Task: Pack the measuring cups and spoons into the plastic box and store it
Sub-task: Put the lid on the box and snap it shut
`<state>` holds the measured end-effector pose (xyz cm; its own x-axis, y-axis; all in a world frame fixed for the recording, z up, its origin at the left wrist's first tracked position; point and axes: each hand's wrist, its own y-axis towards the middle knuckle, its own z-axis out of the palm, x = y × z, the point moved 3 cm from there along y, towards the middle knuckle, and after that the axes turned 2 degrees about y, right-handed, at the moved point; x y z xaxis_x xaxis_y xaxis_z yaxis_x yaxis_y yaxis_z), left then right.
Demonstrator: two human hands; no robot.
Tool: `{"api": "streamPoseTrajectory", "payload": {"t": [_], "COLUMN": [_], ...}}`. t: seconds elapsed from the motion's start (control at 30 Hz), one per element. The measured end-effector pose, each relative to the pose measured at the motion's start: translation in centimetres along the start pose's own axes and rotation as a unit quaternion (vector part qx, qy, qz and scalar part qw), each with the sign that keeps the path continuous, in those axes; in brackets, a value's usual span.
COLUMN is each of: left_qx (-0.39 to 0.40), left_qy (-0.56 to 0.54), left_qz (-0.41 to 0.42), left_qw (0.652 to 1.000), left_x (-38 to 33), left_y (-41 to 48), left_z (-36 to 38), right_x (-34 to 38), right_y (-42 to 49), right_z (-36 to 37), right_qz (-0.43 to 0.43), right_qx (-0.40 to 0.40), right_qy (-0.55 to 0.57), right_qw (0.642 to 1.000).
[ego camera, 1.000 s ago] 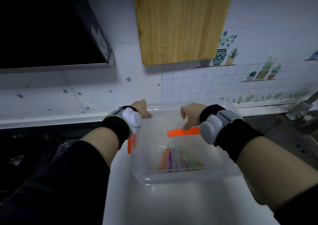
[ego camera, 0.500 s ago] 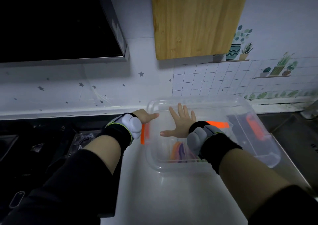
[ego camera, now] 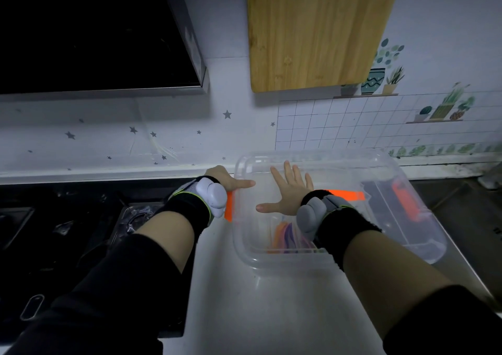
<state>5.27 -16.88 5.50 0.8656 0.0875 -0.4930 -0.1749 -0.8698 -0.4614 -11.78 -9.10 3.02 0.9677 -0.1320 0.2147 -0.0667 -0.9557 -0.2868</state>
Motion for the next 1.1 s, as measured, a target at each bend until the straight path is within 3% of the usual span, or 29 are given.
{"api": "streamPoseTrajectory", "payload": {"t": [0.43, 0.73, 0.87, 0.93, 1.03, 1.1], "left_qx": [-0.011, 0.020, -0.013, -0.046, -0.091, -0.084], "left_qy": [0.152, 0.180, 0.211, 0.217, 0.235, 0.215], "left_qz": [0.014, 0.038, 0.030, 0.060, 0.140, 0.175], "left_qw": [0.988, 0.983, 0.977, 0.973, 0.958, 0.957], "left_x": [-2.1, -4.1, -5.5, -6.6, -8.4, -9.7], "left_y": [-0.5, -1.1, -1.7, -2.0, -2.1, -2.0], "left_z": [-1.0, -0.8, -0.3, 0.3, 1.5, 2.7], "right_x": [0.0, 0.0, -0.2, -0.9, -2.5, -4.1], "right_y": [0.2, 0.0, -0.5, -0.7, -1.3, -1.9], "right_z": [0.0, -0.1, -1.3, -2.3, -3.9, -4.7], "right_qz": [0.006, 0.000, -0.017, -0.014, 0.015, 0.032], "right_qx": [-0.007, -0.006, 0.017, 0.005, -0.078, -0.128], "right_qy": [-0.002, 0.034, 0.120, 0.229, 0.415, 0.423], "right_qw": [1.000, 0.999, 0.992, 0.973, 0.906, 0.896]}}
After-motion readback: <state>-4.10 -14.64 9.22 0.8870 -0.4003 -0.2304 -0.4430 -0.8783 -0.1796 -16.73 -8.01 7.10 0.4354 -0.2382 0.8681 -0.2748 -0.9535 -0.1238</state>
